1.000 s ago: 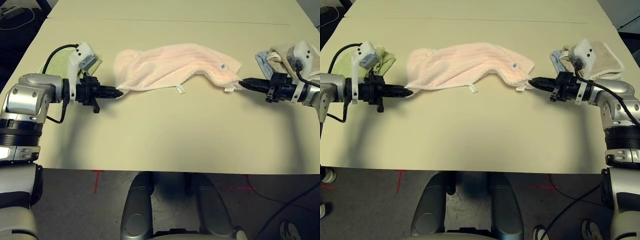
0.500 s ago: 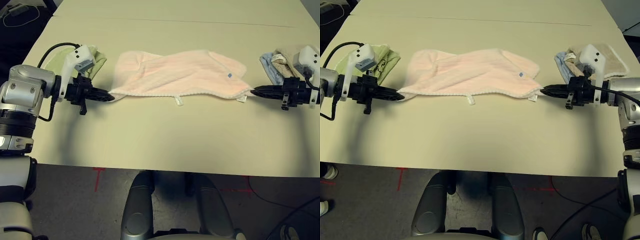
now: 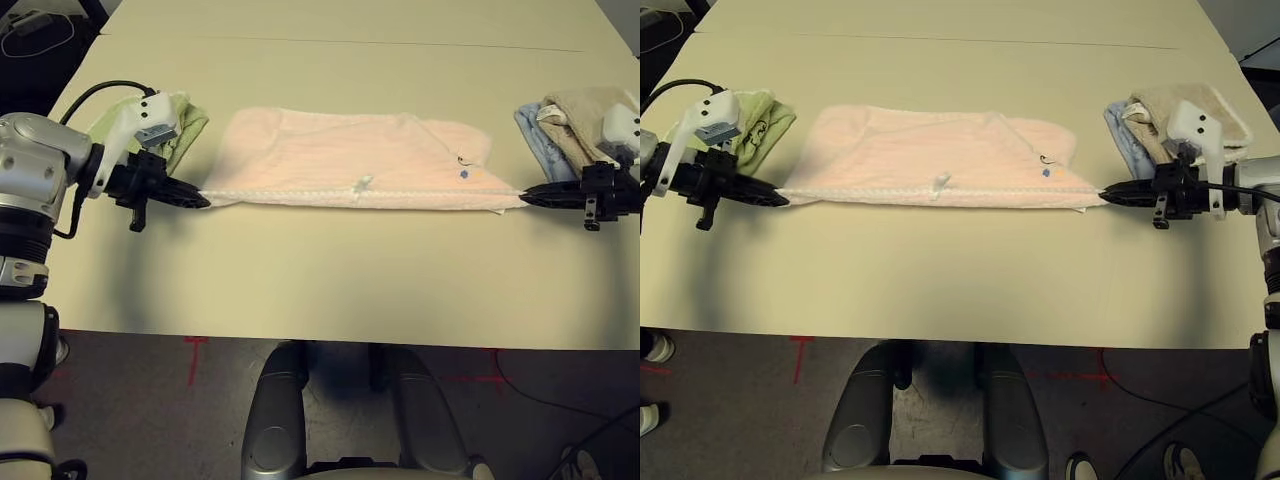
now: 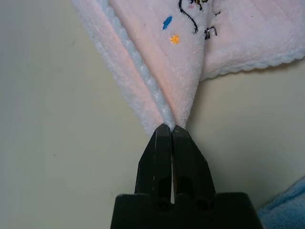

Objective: Fold the towel and set it aside.

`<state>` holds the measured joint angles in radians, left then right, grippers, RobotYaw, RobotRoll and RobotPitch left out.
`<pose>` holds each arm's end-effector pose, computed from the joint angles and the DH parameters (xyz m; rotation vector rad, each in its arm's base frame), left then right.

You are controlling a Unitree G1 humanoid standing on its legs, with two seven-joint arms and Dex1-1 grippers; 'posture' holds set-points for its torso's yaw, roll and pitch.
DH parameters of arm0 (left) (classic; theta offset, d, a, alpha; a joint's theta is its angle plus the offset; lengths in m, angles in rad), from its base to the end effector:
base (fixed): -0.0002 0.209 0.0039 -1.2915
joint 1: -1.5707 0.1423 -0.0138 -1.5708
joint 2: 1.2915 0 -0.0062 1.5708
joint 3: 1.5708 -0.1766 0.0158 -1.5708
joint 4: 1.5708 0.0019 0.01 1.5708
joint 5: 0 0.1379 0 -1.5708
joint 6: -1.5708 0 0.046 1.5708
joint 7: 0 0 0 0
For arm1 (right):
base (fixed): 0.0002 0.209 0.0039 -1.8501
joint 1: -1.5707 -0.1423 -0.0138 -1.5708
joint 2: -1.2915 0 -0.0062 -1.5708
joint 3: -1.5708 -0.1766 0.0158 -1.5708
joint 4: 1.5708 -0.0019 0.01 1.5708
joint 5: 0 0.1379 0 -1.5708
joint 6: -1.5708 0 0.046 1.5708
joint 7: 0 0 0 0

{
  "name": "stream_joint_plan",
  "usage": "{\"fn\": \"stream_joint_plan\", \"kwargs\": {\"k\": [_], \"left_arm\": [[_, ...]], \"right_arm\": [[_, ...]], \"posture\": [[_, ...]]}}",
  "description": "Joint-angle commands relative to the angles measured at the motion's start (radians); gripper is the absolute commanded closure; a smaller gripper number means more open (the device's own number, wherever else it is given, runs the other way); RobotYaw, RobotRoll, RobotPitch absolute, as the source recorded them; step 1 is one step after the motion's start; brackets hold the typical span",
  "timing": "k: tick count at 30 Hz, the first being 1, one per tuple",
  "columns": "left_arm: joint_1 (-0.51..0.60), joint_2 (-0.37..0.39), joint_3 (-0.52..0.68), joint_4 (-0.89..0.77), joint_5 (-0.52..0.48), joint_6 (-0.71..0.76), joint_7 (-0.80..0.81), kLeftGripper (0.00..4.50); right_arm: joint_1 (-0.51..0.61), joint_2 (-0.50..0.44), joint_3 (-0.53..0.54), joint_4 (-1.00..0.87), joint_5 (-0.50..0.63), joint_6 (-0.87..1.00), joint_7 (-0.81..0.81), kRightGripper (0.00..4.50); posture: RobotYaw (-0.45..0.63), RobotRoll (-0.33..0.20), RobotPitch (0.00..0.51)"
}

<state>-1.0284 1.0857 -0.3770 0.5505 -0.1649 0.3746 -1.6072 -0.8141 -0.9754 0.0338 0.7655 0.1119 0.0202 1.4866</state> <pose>0.2967 0.3081 0.2895 0.6383 0.6394 -1.0936 0.2832 -0.3507 0.2368 -0.5861 0.3877 0.9622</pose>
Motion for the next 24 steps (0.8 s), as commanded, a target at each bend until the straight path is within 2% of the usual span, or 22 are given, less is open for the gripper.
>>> {"fn": "stream_joint_plan", "kwargs": {"k": [1,10,14,24], "left_arm": [[-0.027,0.073,-0.058,-0.018,-0.042,0.021,-0.007,4.48],[-0.055,0.118,-0.142,-0.036,-0.119,0.033,-0.007,4.48],[-0.05,0.132,-0.166,-0.032,-0.132,0.027,-0.007,4.48],[-0.038,0.168,-0.23,-0.037,-0.176,0.005,-0.007,4.48]], "right_arm": [[-0.008,-0.054,0.016,0.066,-0.05,-0.027,0.013,4.5],[-0.002,-0.073,0.032,0.067,-0.058,-0.04,0.072,4.5],[0.025,-0.098,0.042,0.011,-0.033,0.013,0.125,4.5],[0.092,-0.197,0.144,-0.117,0.062,0.103,0.128,4.5]], "posture": [[0.05,0.0,0.305],[0.05,0.0,0.303],[0.05,0.0,0.303],[0.04,0.0,0.306]]}}
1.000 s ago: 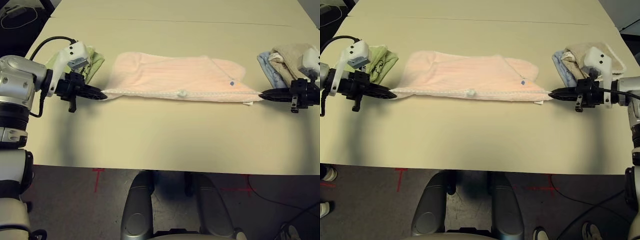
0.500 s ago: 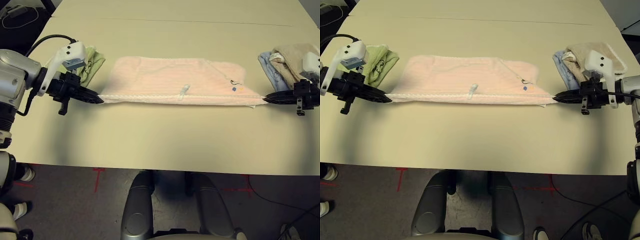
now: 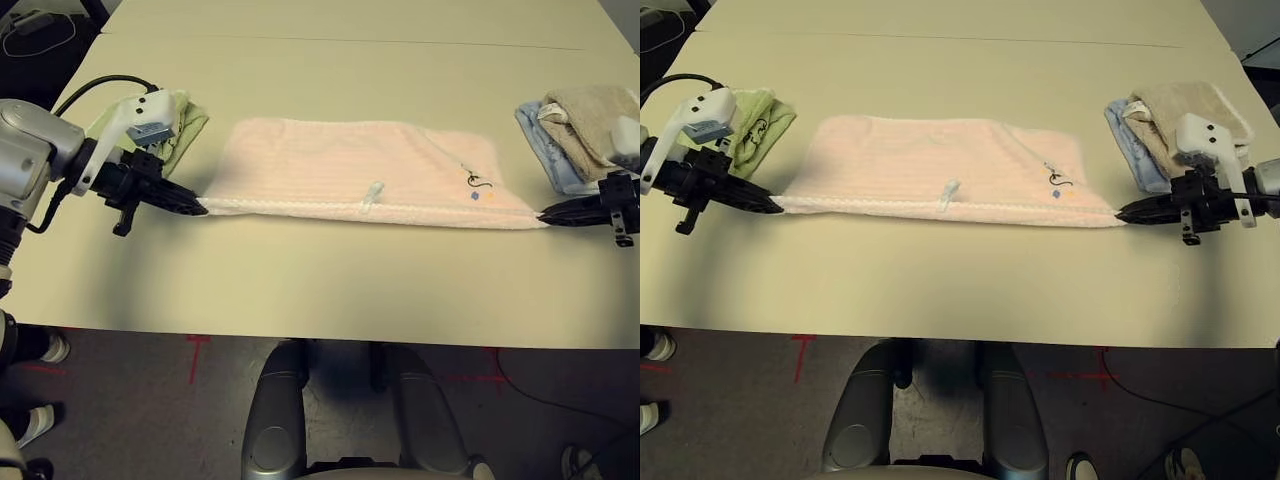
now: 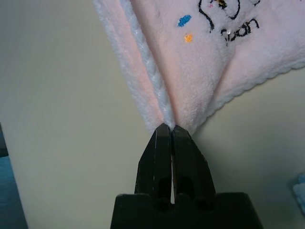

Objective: Fold the towel and set it aside.

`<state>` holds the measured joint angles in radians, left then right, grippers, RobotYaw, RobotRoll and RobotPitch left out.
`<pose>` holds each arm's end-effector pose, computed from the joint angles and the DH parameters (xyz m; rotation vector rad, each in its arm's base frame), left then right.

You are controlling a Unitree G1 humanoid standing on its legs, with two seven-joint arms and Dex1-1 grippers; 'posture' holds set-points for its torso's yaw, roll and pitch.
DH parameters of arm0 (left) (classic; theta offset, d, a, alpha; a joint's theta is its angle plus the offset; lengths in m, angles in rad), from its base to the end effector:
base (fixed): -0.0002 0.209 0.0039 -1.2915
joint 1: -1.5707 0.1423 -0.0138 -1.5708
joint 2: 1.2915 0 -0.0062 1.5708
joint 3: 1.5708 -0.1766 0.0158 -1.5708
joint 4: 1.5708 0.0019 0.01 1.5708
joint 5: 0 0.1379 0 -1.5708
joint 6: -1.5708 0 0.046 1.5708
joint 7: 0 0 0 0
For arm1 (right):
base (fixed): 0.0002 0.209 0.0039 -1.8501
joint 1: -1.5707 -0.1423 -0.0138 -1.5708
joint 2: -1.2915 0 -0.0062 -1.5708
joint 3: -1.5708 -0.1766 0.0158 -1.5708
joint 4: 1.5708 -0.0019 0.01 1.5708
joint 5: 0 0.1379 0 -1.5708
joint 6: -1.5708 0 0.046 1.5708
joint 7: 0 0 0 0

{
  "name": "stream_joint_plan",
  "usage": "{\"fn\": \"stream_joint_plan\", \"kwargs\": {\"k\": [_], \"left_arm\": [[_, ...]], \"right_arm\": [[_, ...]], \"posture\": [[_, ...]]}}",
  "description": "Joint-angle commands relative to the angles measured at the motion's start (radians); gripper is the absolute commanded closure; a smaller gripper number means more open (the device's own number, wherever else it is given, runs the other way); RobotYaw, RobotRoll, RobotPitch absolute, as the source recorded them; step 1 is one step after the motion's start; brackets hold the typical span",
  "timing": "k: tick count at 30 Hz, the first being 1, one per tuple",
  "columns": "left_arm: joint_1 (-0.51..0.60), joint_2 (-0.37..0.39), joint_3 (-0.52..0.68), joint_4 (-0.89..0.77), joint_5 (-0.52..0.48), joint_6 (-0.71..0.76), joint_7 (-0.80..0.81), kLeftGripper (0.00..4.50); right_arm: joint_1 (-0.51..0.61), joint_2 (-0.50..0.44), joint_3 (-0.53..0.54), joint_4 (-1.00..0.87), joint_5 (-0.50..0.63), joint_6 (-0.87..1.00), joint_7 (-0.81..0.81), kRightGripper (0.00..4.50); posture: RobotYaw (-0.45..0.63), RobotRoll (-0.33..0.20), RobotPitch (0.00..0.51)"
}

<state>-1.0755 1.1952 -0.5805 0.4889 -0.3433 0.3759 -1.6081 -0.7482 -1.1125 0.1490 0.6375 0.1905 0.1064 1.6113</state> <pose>0.2926 0.3038 0.2927 0.6463 0.7001 -1.1722 0.2697 -0.3553 0.2471 -0.6051 0.5680 1.0779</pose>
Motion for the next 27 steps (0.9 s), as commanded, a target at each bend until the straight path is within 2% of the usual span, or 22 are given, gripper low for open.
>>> {"fn": "stream_joint_plan", "kwargs": {"k": [1,8,12,19,27], "left_arm": [[0.005,0.062,-0.032,0.025,-0.003,0.005,-0.006,4.48],[-0.022,0.084,-0.079,0.015,-0.043,0.019,-0.006,4.48],[-0.039,0.071,-0.08,0.047,-0.031,0.001,-0.006,4.48],[-0.117,-0.052,0.002,0.228,0.087,-0.087,-0.006,4.48],[-0.181,-0.15,0.107,0.383,0.193,-0.172,0.008,4.48]], "right_arm": [[0.025,-0.064,0.035,0.008,-0.017,0.016,0.003,4.5],[-0.006,-0.065,0.073,-0.004,-0.06,0.02,0.003,4.5],[-0.028,-0.054,0.077,-0.005,-0.098,0.025,0.001,4.5],[-0.068,-0.031,0.042,0.056,-0.112,0.007,-0.053,4.5],[-0.147,0.016,-0.044,0.236,-0.085,-0.026,-0.152,4.5]], "posture": [[0.04,0.0,0.306],[0.05,0.0,0.306],[0.05,0.0,0.305],[0.05,0.0,0.304],[0.04,0.0,0.302]]}}
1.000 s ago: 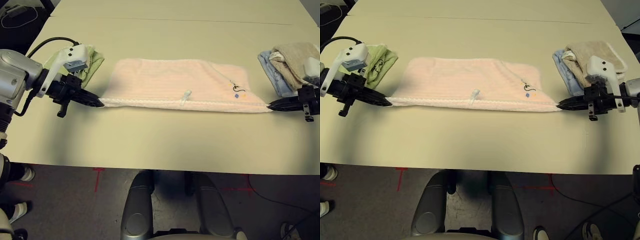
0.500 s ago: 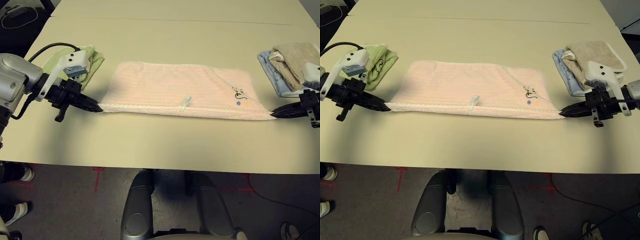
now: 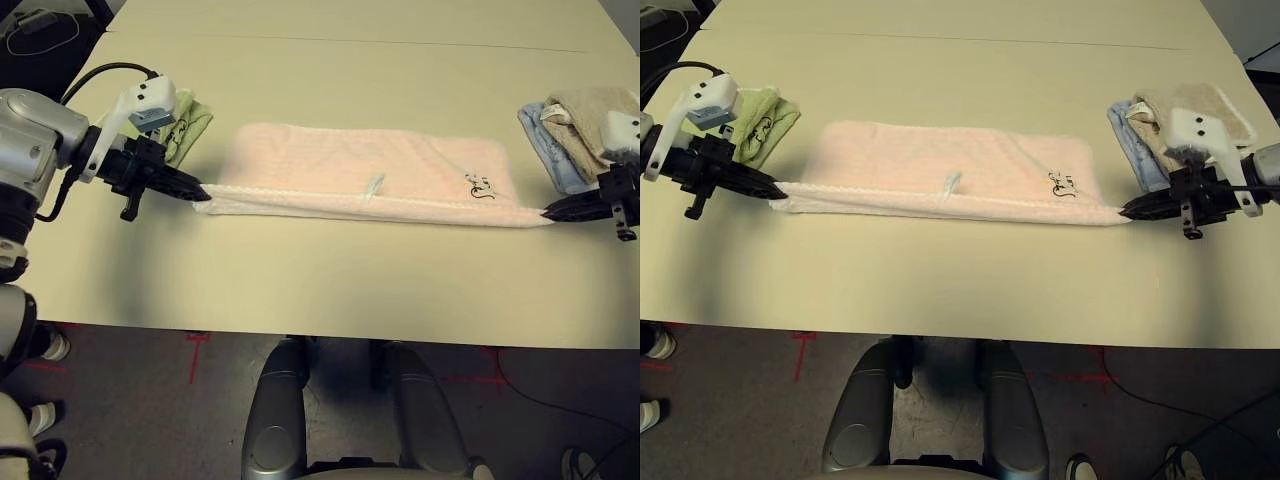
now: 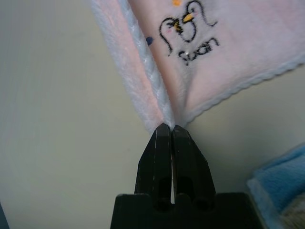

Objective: Fold the towel and set it aside.

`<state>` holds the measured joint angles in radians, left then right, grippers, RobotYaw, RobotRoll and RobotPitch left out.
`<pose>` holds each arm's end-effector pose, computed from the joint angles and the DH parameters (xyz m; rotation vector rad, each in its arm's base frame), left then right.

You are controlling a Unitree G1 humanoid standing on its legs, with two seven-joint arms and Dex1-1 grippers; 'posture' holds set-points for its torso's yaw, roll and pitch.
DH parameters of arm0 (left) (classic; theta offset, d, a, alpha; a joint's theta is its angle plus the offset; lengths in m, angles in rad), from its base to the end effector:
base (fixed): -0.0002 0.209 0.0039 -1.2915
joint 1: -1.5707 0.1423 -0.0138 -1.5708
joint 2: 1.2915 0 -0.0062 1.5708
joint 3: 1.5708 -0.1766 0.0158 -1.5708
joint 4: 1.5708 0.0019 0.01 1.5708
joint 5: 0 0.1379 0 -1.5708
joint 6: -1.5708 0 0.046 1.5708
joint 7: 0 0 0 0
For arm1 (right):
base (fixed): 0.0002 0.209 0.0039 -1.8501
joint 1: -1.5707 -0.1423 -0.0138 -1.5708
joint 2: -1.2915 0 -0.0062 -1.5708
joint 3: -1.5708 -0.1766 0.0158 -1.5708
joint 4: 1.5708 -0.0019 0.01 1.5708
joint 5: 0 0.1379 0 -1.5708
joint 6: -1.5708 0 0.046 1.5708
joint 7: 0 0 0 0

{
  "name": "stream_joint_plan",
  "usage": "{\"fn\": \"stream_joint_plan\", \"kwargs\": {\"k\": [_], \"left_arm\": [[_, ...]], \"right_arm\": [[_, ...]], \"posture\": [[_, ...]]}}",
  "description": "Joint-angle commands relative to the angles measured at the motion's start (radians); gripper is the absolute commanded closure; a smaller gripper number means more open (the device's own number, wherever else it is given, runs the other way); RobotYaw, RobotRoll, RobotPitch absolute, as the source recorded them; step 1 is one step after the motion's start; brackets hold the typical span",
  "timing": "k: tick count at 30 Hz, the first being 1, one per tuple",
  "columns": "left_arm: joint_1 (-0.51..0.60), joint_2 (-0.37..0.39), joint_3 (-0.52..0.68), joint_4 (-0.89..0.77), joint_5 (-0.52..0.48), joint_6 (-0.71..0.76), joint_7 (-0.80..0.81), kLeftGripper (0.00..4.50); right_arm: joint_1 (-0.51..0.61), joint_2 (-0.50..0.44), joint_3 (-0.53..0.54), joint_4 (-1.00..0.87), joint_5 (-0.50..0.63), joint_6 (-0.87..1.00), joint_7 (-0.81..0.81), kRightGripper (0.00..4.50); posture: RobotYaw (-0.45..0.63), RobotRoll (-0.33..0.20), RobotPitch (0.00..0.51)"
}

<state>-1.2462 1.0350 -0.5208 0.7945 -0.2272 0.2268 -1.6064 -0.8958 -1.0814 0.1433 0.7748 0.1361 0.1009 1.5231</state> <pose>0.3123 0.3034 0.3111 0.6723 0.5443 -1.1159 0.2775 -0.3591 0.2649 -0.6059 0.4828 0.9279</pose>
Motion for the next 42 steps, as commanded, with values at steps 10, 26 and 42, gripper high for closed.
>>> {"fn": "stream_joint_plan", "kwargs": {"k": [10,26,42], "left_arm": [[-0.075,-0.094,0.158,0.206,0.187,-0.088,0.113,4.48],[-0.103,-0.173,0.234,0.286,0.29,-0.145,0.322,4.48],[-0.101,-0.225,0.293,0.334,0.35,-0.179,0.519,4.48]], "right_arm": [[-0.066,0.036,-0.069,0.279,-0.07,-0.189,-0.231,4.5],[-0.035,0.147,-0.157,0.211,-0.034,-0.178,-0.428,4.5],[0.002,0.215,-0.186,0.031,-0.018,-0.044,-0.545,4.5]], "posture": [[0.04,0.0,0.302],[0.04,0.0,0.296],[0.04,0.0,0.288]]}}
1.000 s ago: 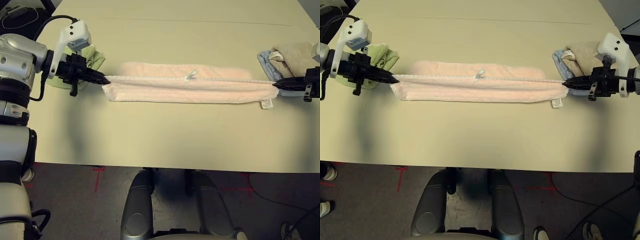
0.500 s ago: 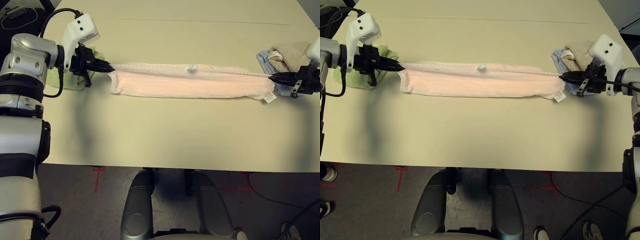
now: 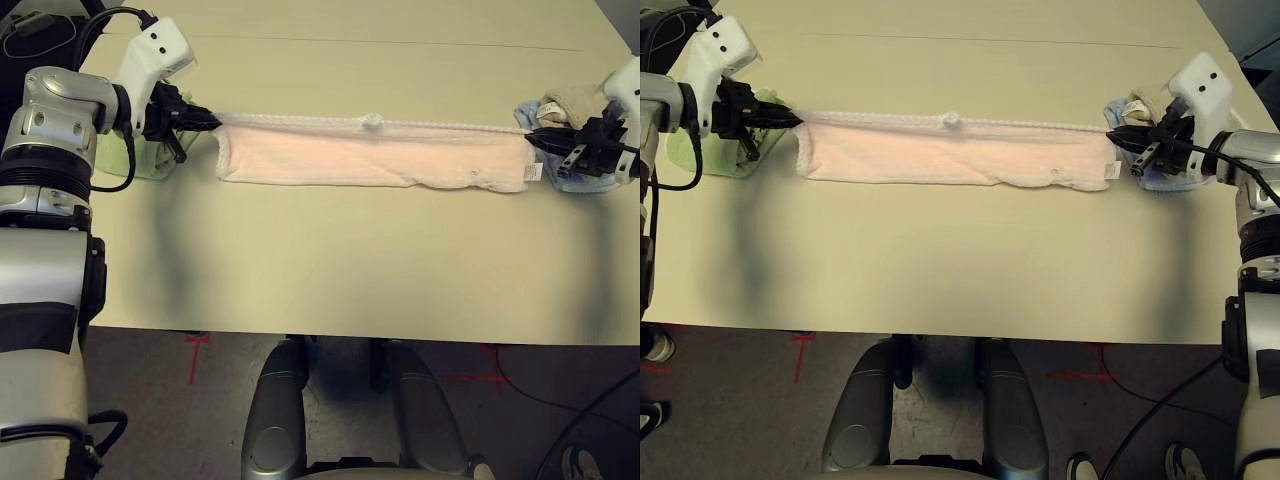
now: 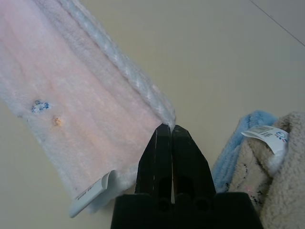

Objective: Fold the towel and set it aside.

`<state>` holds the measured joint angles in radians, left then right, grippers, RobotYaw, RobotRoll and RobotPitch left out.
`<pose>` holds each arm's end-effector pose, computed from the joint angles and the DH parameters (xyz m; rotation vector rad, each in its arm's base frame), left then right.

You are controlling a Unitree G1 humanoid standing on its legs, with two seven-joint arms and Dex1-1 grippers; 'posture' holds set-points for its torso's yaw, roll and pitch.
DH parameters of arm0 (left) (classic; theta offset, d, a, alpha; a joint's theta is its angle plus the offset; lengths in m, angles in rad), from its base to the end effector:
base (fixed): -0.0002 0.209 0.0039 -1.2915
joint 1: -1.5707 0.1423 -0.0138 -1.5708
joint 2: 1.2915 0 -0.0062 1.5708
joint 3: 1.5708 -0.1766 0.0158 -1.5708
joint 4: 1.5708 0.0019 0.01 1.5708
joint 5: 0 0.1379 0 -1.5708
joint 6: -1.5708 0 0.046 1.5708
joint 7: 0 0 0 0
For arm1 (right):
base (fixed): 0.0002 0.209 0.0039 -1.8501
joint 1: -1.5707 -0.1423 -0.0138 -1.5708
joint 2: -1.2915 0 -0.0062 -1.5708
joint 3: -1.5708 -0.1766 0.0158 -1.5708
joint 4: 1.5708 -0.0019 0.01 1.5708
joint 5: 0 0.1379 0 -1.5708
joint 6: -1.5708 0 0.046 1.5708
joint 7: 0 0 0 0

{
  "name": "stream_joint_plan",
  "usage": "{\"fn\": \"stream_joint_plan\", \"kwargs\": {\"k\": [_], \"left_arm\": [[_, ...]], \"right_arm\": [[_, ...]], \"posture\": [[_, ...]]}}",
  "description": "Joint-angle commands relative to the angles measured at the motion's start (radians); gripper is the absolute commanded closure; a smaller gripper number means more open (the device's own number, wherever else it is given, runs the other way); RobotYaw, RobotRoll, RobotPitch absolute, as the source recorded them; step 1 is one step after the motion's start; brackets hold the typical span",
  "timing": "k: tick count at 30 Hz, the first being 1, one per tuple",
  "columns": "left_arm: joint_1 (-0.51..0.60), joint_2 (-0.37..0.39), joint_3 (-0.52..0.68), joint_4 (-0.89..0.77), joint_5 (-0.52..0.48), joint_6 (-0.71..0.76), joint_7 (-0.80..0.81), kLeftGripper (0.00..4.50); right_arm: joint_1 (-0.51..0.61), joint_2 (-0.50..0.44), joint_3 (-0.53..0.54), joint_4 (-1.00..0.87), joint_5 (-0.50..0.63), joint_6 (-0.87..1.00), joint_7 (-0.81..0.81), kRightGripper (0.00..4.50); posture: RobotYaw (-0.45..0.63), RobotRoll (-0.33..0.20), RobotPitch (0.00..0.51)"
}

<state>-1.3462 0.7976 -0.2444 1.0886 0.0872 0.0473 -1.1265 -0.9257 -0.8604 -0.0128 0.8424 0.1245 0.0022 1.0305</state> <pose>0.3359 0.2857 0.3061 0.7447 0.2492 -0.6634 0.3034 -0.3308 0.2396 -0.5328 0.1011 0.5717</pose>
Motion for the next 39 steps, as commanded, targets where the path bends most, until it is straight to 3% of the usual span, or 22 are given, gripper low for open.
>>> {"fn": "stream_joint_plan", "kwargs": {"k": [1,12,13,17,25,26,32,39], "left_arm": [[0.001,0.008,0.018,0.043,0.038,-0.002,0.046,4.48],[0.014,-0.034,0.021,0.084,0.074,-0.025,0.089,4.48],[0.014,-0.038,0.019,0.088,0.079,-0.03,0.093,4.28],[0.011,-0.061,0.035,0.097,0.079,-0.034,0.123,3.11],[-0.006,-0.066,0.055,0.114,0.097,-0.057,0.198,0.06],[-0.011,-0.066,0.057,0.116,0.1,-0.061,0.211,0.0],[-0.044,-0.076,0.103,0.118,0.071,-0.059,0.278,0.0],[0.003,-0.135,0.254,0.037,-0.088,0.011,0.159,0.0]], "right_arm": [[0.039,0.001,-0.028,-0.064,-0.008,0.073,-0.066,4.5],[0.053,0.057,0.032,-0.198,-0.115,0.174,-0.222,4.5],[0.052,0.058,0.037,-0.2,-0.126,0.179,-0.228,4.5],[0.044,0.061,0.044,-0.203,-0.144,0.187,-0.233,3.38],[0.035,0.061,0.025,-0.201,-0.146,0.169,-0.246,0.33],[0.032,0.06,0.021,-0.197,-0.143,0.16,-0.247,0.02],[0.008,0.084,-0.064,-0.159,-0.071,0.078,-0.284,0.02],[0.073,0.178,-0.22,-0.235,0.12,0.107,-0.277,0.02]], "posture": [[0.04,0.0,0.288],[0.04,0.0,0.293],[0.04,0.0,0.294],[0.03,0.0,0.294],[0.03,0.0,0.294],[0.03,0.0,0.293],[0.03,0.0,0.292],[0.02,0.0,0.296]]}}
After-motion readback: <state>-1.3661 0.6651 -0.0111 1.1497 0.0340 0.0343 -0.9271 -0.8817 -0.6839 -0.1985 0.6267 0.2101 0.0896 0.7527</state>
